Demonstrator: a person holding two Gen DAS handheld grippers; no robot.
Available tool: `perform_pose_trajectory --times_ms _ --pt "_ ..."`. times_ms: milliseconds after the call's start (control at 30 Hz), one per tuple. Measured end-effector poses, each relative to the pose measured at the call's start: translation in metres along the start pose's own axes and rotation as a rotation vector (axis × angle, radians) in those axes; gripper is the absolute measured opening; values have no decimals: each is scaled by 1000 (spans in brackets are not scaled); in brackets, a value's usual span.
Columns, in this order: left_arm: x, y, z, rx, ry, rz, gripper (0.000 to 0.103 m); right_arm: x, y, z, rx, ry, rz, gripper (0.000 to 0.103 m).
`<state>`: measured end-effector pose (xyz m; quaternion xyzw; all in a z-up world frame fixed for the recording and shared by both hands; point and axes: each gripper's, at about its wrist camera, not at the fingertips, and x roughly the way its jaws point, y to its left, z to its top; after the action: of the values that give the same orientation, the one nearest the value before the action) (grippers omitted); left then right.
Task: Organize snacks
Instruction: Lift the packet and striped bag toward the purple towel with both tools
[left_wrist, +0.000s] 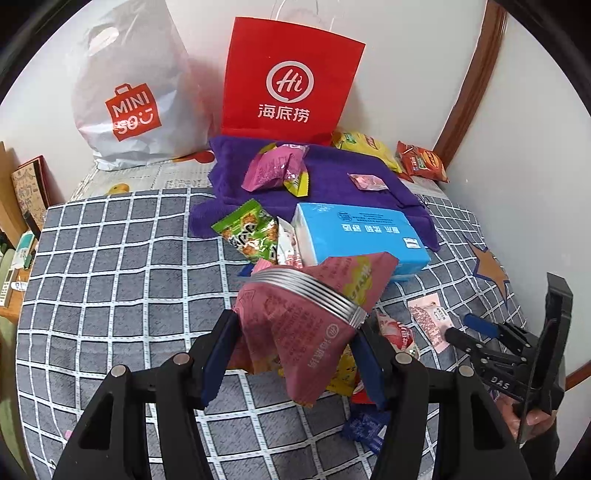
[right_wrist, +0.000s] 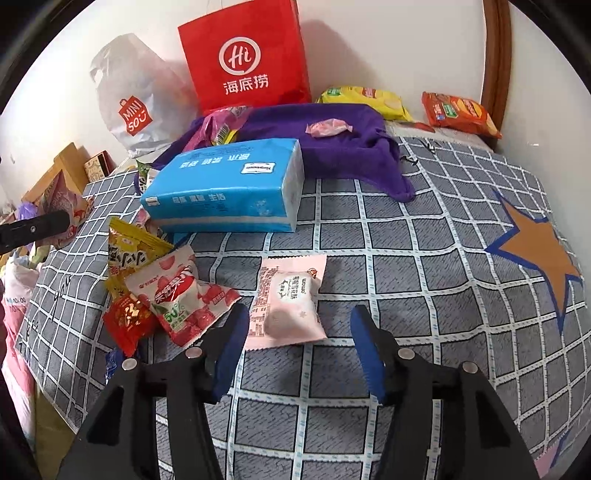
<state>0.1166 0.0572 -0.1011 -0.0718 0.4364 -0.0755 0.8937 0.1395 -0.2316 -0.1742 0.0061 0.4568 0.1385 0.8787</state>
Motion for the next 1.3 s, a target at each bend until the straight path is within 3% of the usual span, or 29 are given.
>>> perform_pose_trajectory --times_ms 267,367,467,533,800,1300 --pt "7 -4 0 15 14 9 59 32 8 6 -9 37 28 57" --pt "8 -3 2 9 12 4 59 39 19 4 -66 27 -13 57" --pt "8 -4 4 5 2 -16 59 42 26 4 -107 19 -41 45" --pt "9 -5 5 6 1 -20 59 42 25 5 -114 24 -35 44" --pt "9 -10 9 12 -1 -37 59 15 19 13 -67 -13 -37 43" --pt "-8 -28 36 37 -50 -70 59 -41 40 59 -58 -114 -43 43"
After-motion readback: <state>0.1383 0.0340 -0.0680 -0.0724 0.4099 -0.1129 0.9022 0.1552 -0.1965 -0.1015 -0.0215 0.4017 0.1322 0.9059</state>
